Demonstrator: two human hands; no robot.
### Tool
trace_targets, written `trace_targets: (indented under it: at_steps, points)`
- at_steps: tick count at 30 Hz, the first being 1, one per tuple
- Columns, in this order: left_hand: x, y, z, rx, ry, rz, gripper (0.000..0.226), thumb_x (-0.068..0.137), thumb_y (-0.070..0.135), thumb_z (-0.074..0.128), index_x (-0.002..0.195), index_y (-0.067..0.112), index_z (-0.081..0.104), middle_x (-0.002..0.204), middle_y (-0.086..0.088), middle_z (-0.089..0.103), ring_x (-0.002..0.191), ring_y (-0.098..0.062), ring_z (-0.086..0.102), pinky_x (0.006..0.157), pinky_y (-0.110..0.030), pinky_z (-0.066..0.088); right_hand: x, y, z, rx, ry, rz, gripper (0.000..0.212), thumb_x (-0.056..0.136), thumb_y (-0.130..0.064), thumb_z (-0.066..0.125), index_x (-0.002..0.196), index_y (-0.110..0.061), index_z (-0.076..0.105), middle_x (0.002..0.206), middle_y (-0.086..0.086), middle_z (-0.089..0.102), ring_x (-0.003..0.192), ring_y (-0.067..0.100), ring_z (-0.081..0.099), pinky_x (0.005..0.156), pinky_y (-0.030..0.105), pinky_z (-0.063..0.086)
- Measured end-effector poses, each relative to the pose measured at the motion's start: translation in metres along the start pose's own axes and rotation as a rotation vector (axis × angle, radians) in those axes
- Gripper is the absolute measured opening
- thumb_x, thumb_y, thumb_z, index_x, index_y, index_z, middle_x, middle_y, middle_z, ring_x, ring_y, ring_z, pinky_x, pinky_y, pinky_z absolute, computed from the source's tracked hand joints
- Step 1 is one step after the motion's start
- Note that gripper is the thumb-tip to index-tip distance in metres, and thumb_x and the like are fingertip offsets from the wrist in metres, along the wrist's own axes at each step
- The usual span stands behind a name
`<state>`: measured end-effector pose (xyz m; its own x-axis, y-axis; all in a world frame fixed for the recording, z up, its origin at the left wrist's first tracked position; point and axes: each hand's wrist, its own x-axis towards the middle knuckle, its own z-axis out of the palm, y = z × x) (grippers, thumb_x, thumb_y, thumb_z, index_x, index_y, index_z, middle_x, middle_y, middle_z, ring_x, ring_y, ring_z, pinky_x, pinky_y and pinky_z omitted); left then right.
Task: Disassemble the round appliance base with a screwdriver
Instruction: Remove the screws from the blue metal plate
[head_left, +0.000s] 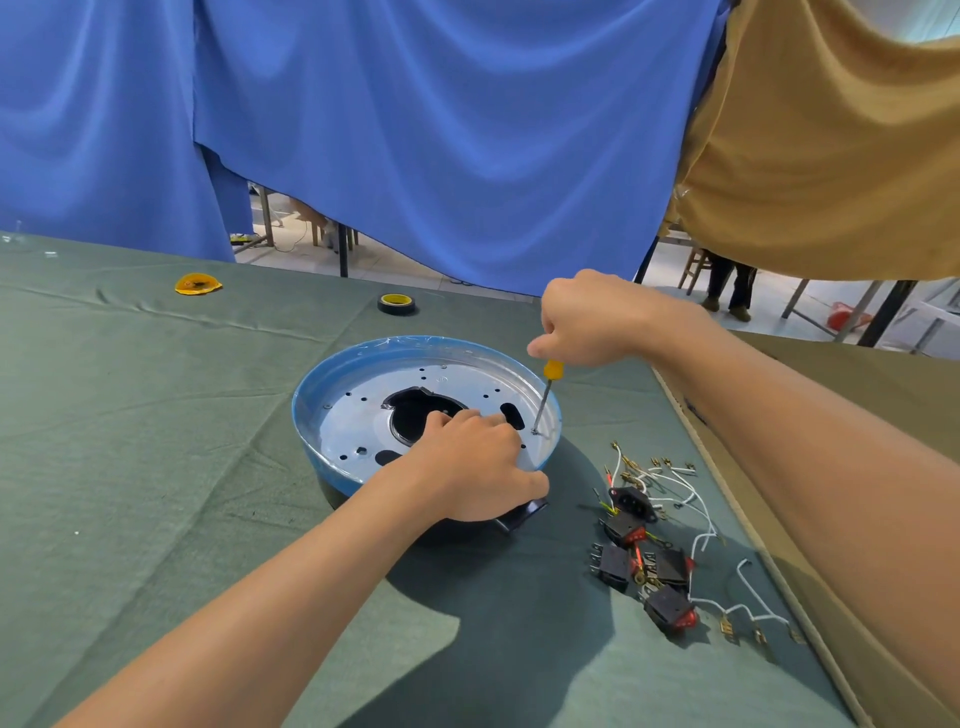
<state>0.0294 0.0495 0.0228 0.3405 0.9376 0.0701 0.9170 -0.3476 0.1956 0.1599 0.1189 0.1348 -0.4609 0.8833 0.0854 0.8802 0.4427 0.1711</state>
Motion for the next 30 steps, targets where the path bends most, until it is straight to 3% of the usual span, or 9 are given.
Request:
trace_targets:
  at_steps: [2, 6, 10, 14, 17, 20, 25, 28, 30]
  points:
    - [0.0, -0.001, 0.0, 0.0, -0.007, 0.007, 0.04, 0.088, 0.051, 0.042, 0.086, 0.013, 0.055, 0.084, 0.004, 0.039, 0.095, -0.024, 0.039, 0.083, -0.041, 0.026, 0.0, -0.004, -0.002, 0.005, -0.016, -0.005, 0.037, 0.081, -0.027, 0.061, 0.055, -0.011, 0.041, 0.054, 0.005, 0.041, 0.056, 0.024, 0.038, 0.05, 0.031, 0.032]
    - [0.001, -0.002, -0.001, -0.001, -0.02, 0.013, 0.043, 0.088, 0.051, 0.042, 0.091, 0.012, 0.059, 0.089, 0.001, 0.043, 0.096, -0.025, 0.04, 0.081, -0.042, 0.026, -0.002, -0.002, -0.013, 0.05, -0.109, -0.012, 0.019, 0.076, -0.031, 0.07, 0.069, -0.014, 0.069, 0.052, -0.003, 0.066, 0.061, 0.017, 0.061, 0.055, 0.028, 0.048]
    - [0.001, -0.005, -0.002, 0.012, -0.046, 0.01, 0.055, 0.081, 0.057, 0.036, 0.1, 0.013, 0.062, 0.104, -0.002, 0.052, 0.107, -0.028, 0.045, 0.084, -0.043, 0.028, -0.003, 0.007, -0.017, 0.11, -0.204, -0.015, 0.016, 0.075, -0.033, 0.076, 0.076, -0.02, 0.068, 0.051, -0.008, 0.065, 0.055, 0.011, 0.06, 0.051, 0.021, 0.042]
    - [0.002, -0.007, -0.002, 0.009, -0.068, 0.014, 0.071, 0.071, 0.06, 0.029, 0.114, 0.016, 0.063, 0.124, -0.003, 0.055, 0.119, -0.029, 0.046, 0.09, -0.046, 0.029, 0.002, 0.008, -0.008, 0.088, -0.202, 0.052, 0.048, 0.087, -0.054, 0.056, 0.066, -0.011, 0.064, 0.054, 0.001, 0.061, 0.049, 0.017, 0.051, 0.049, 0.024, 0.041]
    - [0.003, -0.008, -0.001, 0.034, -0.078, 0.02, 0.073, 0.071, 0.061, 0.027, 0.117, 0.015, 0.062, 0.129, -0.004, 0.055, 0.12, -0.029, 0.047, 0.093, -0.047, 0.029, 0.004, 0.008, -0.008, 0.046, -0.227, 0.086, 0.052, 0.091, -0.046, 0.05, 0.054, -0.014, 0.066, 0.044, -0.003, 0.056, 0.039, 0.012, 0.044, 0.045, 0.022, 0.037]
    - [0.003, -0.008, -0.001, 0.069, -0.064, 0.039, 0.07, 0.072, 0.061, 0.026, 0.108, 0.015, 0.064, 0.119, -0.004, 0.06, 0.111, -0.028, 0.052, 0.091, -0.045, 0.032, 0.005, 0.008, -0.012, 0.047, -0.249, 0.066, 0.037, 0.083, -0.038, 0.064, 0.054, -0.015, 0.064, 0.05, 0.001, 0.056, 0.046, 0.016, 0.043, 0.046, 0.024, 0.037]
    - [0.003, -0.008, 0.0, 0.068, -0.026, 0.041, 0.057, 0.072, 0.058, 0.03, 0.087, 0.013, 0.061, 0.09, -0.001, 0.054, 0.093, -0.029, 0.052, 0.078, -0.04, 0.029, 0.004, 0.01, -0.018, 0.173, -0.255, -0.002, 0.01, 0.074, -0.027, 0.079, 0.073, -0.022, 0.071, 0.067, 0.002, 0.067, 0.058, 0.013, 0.057, 0.045, 0.018, 0.042]
    - [0.003, -0.008, 0.0, 0.076, -0.026, 0.043, 0.056, 0.071, 0.059, 0.03, 0.088, 0.014, 0.061, 0.09, -0.001, 0.055, 0.093, -0.029, 0.052, 0.079, -0.041, 0.031, 0.005, 0.01, -0.016, 0.204, -0.25, -0.004, 0.008, 0.074, -0.027, 0.079, 0.075, -0.025, 0.071, 0.067, -0.002, 0.064, 0.059, 0.013, 0.055, 0.043, 0.018, 0.041]
    - [0.003, -0.008, -0.001, 0.073, -0.026, 0.043, 0.057, 0.071, 0.058, 0.03, 0.089, 0.014, 0.061, 0.091, -0.002, 0.056, 0.093, -0.029, 0.053, 0.077, -0.041, 0.03, 0.004, 0.007, -0.014, 0.156, -0.268, 0.029, 0.029, 0.08, -0.046, 0.07, 0.076, -0.017, 0.069, 0.065, 0.002, 0.063, 0.055, 0.016, 0.052, 0.045, 0.021, 0.041]
